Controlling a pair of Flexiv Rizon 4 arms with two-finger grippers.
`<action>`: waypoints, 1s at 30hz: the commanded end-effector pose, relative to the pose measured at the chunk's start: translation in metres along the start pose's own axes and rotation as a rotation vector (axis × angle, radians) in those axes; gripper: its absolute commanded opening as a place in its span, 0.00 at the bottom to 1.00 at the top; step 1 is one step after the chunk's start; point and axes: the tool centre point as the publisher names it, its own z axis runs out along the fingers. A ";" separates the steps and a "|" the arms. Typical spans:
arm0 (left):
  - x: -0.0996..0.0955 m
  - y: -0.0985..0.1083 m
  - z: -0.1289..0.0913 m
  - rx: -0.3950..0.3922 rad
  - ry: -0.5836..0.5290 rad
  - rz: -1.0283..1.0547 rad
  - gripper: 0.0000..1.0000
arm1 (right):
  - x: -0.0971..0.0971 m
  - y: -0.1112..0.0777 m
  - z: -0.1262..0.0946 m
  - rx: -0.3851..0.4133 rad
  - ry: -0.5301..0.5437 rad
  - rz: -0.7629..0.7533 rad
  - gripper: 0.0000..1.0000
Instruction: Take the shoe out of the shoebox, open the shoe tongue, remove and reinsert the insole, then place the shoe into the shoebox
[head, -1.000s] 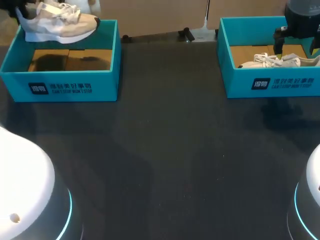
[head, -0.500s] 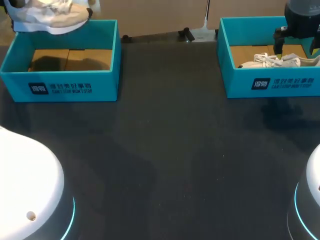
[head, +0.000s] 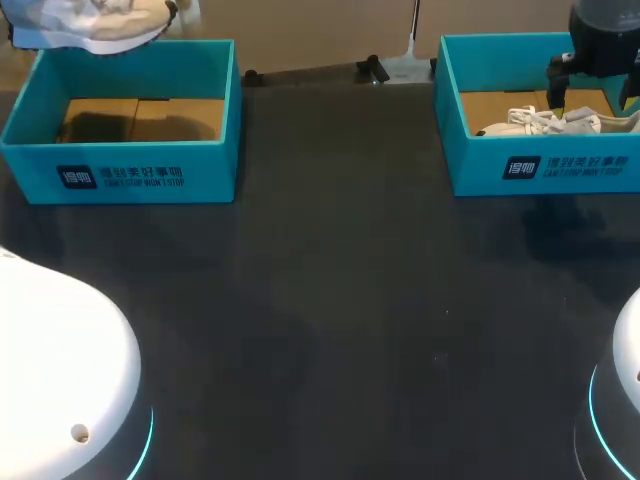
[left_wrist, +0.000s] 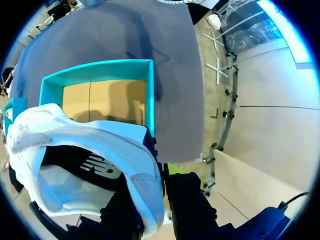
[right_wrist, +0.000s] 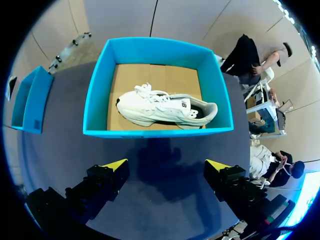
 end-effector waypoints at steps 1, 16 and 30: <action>0.000 0.000 -0.002 0.000 0.000 0.001 0.00 | 0.000 -0.001 0.000 -0.001 0.000 0.000 1.00; -0.025 -0.032 -0.019 -0.025 0.016 -0.022 0.00 | 0.000 -0.001 0.000 -0.001 0.000 0.000 1.00; -0.062 -0.080 -0.038 -0.005 0.028 -0.065 0.00 | 0.000 -0.001 0.000 -0.001 0.000 0.000 1.00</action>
